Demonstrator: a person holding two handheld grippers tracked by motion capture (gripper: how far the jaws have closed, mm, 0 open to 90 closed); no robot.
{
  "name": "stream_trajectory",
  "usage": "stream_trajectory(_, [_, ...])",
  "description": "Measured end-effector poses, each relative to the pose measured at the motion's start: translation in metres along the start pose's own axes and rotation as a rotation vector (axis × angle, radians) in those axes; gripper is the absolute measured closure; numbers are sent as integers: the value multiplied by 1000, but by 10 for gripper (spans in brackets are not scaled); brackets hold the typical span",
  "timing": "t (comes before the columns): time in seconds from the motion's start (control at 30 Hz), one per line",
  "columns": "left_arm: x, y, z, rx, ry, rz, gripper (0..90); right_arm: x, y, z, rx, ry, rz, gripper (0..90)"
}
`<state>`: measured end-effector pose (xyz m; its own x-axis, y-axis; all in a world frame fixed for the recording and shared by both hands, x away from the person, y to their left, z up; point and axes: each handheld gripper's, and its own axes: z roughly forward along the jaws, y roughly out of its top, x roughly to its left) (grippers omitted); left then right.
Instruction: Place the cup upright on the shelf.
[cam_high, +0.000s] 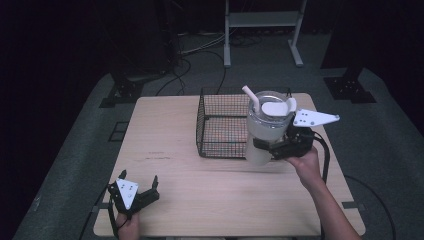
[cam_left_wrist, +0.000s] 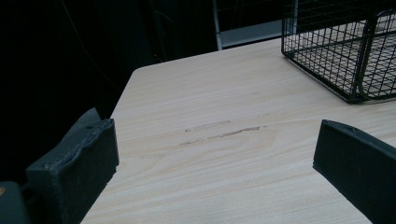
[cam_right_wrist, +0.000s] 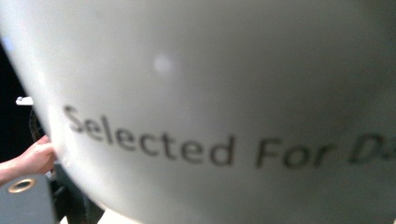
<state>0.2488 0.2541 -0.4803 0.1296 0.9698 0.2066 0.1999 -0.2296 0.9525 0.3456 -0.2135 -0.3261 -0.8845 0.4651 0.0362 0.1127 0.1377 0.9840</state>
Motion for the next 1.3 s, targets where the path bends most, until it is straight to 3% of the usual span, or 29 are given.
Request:
stream_trajectory(0.2, [1, 0, 0, -2, 6, -8, 0, -6, 17, 15, 13, 0, -24, 72])
stream_trajectory(0.4, [2, 0, -1, -5, 8, -8, 0, -13, 29, 29, 7, 9, -14, 73])
stream_trajectory(0.77, [4, 0, -1, -2, 8, -2, 0, -36, 46, 60, 5, -18, -8, 73])
stream_trajectory(0.97, [5, 0, -1, -9, 10, -10, 0, -51, 44, 78, 12, -32, 12, 73])
stream_trajectory(1.17, [4, 0, -1, -8, 9, -3, 0, -63, 38, 93, 8, -44, -14, 73])
stream_trajectory(1.3, [4, 0, -1, -10, 7, 4, 0, -73, 31, 101, 12, -44, 8, 73])
